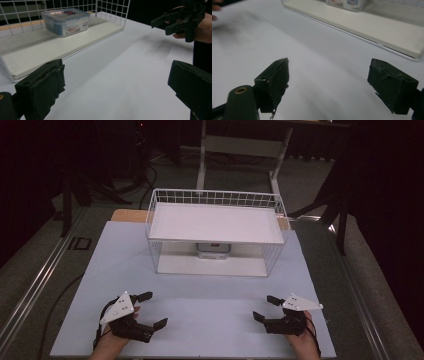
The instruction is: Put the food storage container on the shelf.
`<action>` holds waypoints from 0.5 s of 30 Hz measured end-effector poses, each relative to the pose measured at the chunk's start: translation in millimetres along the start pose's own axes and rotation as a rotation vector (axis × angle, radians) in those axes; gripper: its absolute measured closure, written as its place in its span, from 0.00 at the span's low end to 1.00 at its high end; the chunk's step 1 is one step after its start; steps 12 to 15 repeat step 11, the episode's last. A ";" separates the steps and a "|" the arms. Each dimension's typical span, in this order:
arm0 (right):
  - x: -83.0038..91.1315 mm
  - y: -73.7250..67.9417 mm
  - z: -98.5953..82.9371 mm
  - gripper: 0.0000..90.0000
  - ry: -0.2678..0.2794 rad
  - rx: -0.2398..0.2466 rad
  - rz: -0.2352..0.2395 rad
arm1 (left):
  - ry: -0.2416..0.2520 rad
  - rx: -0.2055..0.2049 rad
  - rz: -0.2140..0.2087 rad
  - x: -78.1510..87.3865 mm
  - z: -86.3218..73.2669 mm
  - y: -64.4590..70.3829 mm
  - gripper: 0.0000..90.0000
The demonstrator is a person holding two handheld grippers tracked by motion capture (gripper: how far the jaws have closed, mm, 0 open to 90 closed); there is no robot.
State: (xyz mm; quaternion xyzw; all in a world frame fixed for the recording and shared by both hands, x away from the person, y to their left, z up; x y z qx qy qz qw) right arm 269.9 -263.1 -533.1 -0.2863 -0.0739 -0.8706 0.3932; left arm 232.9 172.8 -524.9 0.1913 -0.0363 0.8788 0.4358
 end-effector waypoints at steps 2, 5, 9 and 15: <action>-0.6 1.4 -0.9 0.19 -0.006 -0.001 -0.009 | 0.002 0.005 0.009 0.8 -0.4 -2.3 0.02; -1.6 1.9 -1.3 0.19 -0.011 0.010 -0.019 | -0.007 0.013 0.020 0.9 -1.4 -4.9 0.02; -3.0 1.6 -1.7 0.20 -0.017 0.015 -0.022 | -0.017 0.018 0.021 1.0 -2.8 -6.6 0.02; -3.2 1.8 -1.8 0.20 -0.021 0.018 -0.026 | -0.016 0.017 0.019 1.0 -3.1 -6.7 0.02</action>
Point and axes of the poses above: each handheld gripper's, and its own axes: x roughly backward along the jaws, z roughly out of its top, y roughly to its right, the point moved 3 cm from there along -x, roughly forward along the jaws, and after that the axes turned 4 degrees about -y, right-handed, at the moved point
